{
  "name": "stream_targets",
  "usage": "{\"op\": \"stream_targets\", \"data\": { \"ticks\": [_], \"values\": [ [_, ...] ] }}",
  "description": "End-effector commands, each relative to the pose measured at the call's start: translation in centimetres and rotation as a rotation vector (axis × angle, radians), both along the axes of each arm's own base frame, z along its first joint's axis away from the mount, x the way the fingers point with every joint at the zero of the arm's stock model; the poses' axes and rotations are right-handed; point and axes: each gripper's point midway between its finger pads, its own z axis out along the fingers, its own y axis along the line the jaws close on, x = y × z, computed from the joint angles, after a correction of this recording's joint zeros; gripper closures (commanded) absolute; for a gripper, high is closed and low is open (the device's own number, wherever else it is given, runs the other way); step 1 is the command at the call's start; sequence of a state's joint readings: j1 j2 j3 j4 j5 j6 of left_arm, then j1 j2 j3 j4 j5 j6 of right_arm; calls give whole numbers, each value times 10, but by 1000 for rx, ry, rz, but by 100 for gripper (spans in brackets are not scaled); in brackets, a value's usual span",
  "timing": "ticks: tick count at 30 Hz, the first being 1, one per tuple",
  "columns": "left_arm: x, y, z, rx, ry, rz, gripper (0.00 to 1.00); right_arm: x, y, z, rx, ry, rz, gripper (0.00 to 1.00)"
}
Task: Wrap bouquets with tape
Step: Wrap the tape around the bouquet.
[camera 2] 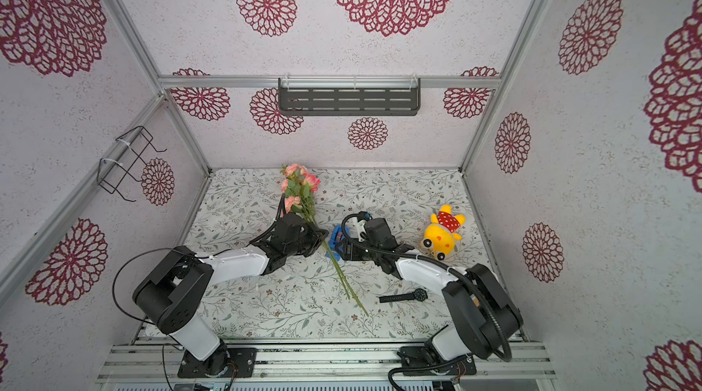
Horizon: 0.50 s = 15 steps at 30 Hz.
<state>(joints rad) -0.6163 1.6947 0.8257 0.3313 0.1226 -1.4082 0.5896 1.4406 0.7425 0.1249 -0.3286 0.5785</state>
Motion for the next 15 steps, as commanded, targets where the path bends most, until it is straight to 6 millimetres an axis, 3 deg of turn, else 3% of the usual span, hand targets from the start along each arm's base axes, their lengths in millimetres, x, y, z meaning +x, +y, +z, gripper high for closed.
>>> {"op": "stream_targets", "data": {
  "ticks": [1,3,7,11,15],
  "values": [
    [10,1,20,3,-69,1,100,-14,-11,-14,-44,68,42,37],
    [10,5,25,16,-72,0,100,-21,-3,-6,22,79,78,41],
    [7,5,30,68,-87,-21,100,-30,22,47,242,44,161,32],
    [10,-13,37,-16,-136,-33,100,-28,32,35,232,80,195,32],
    [12,-15,47,-39,-175,-7,100,-33,44,25,252,110,230,35]
  ]
}}
